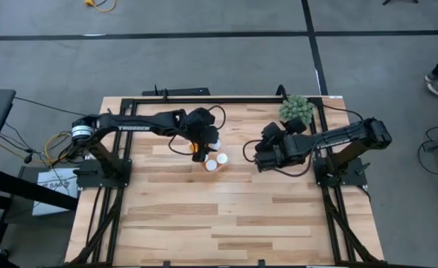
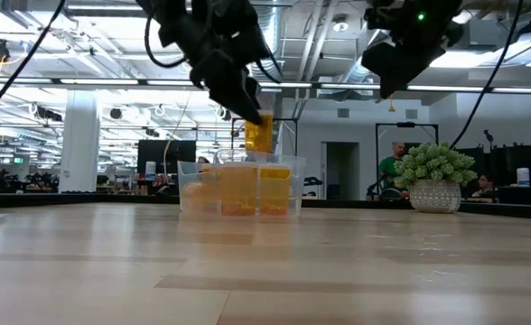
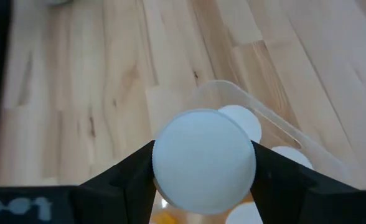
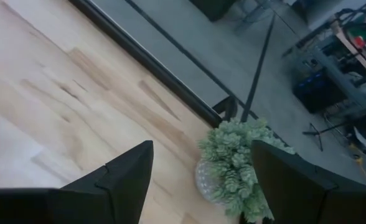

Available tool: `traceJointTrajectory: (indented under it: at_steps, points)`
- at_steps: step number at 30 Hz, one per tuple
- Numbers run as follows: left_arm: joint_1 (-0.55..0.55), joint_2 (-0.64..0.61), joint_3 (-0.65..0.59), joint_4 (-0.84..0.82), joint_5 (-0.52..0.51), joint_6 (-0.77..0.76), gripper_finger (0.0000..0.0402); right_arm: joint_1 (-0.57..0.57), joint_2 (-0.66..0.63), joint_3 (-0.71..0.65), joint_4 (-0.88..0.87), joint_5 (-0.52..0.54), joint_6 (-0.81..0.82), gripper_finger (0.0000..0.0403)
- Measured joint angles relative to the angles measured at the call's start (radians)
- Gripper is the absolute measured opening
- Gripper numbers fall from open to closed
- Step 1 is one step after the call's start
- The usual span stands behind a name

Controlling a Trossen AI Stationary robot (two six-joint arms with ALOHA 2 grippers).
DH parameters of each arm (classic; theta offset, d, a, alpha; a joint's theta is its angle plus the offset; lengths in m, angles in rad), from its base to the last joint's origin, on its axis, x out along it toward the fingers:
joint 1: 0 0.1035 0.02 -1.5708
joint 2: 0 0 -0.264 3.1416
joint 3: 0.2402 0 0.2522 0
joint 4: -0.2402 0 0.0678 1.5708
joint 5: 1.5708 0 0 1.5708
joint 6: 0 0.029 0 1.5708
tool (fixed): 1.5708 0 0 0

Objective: Pick and place pill bottles into a basket
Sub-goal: Put the orange medicine bottle into the transparent bin

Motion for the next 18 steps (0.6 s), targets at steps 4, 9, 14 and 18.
traceJointTrajectory:
  at_steps: [4, 9, 14, 18]
  points:
    - [0.011, 0.037, 0.0, 0.002, 0.029, 0.0, 0.0206, -0.027, 0.0, 0.0, 0.002, 0.004, -0.041, 0.0265]
    - [0.022, 0.081, 0.0, 0.0, 0.029, 0.018, 0.0206, -0.048, 0.0, 0.0, 0.018, 0.006, -0.079, 0.0265]
    - [0.032, 0.121, -0.001, 0.007, 0.043, 0.026, 0.0206, -0.052, 0.0, 0.0, 0.029, 0.009, -0.079, 0.0265]
    - [0.032, 0.124, -0.001, 0.004, 0.045, 0.037, 0.0212, -0.052, 0.0, 0.0, 0.029, 0.01, -0.079, 0.0265]
